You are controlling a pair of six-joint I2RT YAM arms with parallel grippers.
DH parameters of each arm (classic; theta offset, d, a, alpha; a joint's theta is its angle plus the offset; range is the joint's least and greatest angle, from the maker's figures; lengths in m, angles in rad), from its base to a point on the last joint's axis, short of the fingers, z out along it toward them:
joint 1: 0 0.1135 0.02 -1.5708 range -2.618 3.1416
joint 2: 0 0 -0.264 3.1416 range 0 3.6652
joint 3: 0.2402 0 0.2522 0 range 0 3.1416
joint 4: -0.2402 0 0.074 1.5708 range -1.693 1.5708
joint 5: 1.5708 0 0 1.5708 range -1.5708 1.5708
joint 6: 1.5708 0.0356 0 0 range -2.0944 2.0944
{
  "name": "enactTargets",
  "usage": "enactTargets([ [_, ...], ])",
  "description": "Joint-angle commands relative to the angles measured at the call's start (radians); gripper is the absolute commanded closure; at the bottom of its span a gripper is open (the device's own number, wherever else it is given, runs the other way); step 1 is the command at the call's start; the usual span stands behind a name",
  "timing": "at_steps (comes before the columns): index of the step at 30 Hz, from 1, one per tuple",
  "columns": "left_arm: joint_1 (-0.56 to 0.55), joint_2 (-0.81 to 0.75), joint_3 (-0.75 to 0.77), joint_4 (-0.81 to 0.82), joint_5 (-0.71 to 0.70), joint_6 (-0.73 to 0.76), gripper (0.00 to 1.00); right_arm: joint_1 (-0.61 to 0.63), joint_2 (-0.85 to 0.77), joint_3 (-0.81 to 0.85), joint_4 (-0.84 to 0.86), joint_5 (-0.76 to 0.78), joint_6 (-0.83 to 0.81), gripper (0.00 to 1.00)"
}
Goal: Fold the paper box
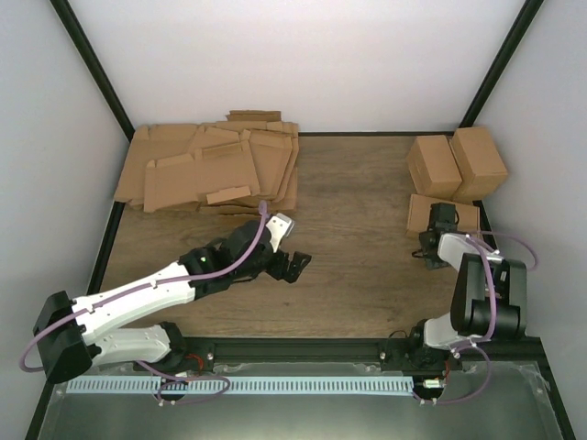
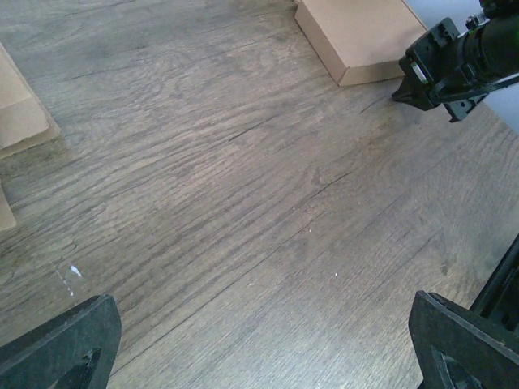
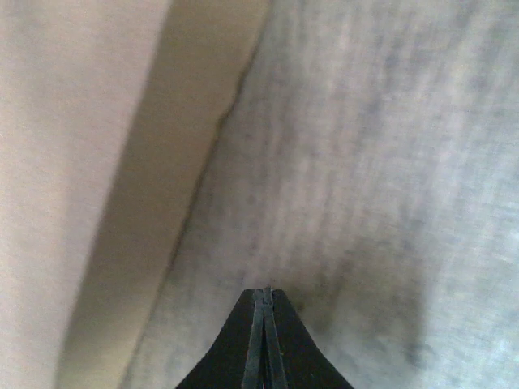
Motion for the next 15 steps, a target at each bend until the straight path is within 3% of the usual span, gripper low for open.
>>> enactTargets([
  [1, 0.006, -0.007, 0.002, 0.003, -0.028, -0.016, 0.00, -0.011, 0.064, 0.068, 0.040, -0.009, 0.051, 0.99],
  [15, 0.005, 0.021, 0.004, -0.001, -0.046, -0.038, 0.00, -0.113, 0.172, 0.145, 0.124, -0.009, -0.009, 0.99],
])
